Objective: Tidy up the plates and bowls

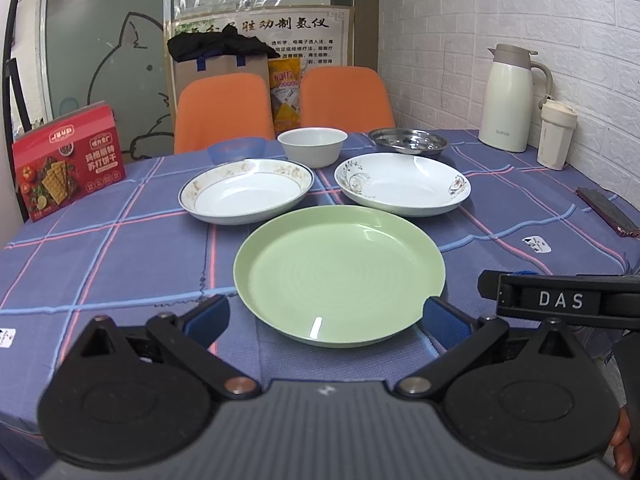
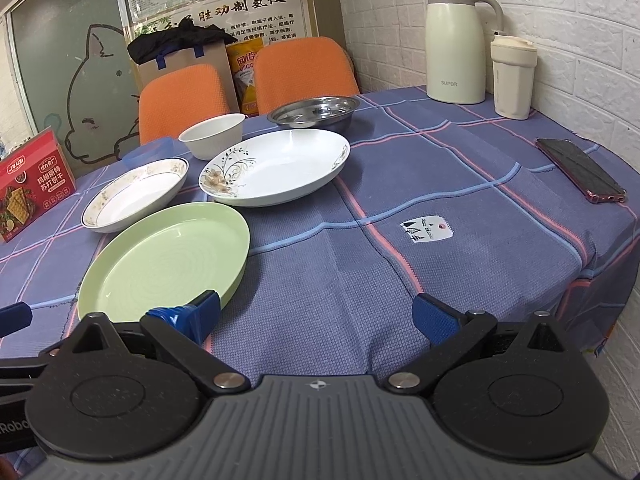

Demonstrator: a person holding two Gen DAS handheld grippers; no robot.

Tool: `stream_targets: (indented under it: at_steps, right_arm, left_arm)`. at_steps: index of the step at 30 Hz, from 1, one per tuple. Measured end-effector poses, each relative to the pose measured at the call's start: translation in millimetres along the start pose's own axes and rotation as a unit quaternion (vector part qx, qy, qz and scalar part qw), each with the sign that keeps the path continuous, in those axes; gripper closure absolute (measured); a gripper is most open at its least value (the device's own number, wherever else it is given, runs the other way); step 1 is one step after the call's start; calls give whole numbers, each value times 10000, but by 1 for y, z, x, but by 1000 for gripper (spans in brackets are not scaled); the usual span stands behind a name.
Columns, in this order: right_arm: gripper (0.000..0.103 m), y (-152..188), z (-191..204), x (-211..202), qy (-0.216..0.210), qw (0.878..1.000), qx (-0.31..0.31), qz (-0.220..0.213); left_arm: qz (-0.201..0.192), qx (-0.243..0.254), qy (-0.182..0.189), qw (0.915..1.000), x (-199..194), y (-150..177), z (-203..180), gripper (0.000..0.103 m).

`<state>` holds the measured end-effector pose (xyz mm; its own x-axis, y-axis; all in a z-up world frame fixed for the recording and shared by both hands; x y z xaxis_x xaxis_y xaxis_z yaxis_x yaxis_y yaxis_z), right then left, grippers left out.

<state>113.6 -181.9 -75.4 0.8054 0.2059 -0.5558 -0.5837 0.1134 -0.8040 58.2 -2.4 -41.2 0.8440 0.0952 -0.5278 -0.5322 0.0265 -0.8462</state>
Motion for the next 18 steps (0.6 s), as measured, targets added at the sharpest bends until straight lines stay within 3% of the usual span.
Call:
stream_targets:
  at_steps: [18]
  right_arm:
    - [13, -1, 4, -2, -20, 10000, -40, -5]
  left_arm:
    - [36, -56, 18, 10000, 2, -2, 4, 0]
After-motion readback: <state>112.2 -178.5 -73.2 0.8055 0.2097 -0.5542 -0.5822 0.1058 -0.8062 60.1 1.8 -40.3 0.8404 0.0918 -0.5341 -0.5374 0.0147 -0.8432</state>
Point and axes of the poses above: each gripper's, at about its wrist camera, not at the fingertips, and x roughly the way its jaws point, z to its left, y to its underside, the point moved 7 cm from there along x, roughly the way its jaws point, and after that the axes turned 6 degrees about -y, right-handed, at the moved point
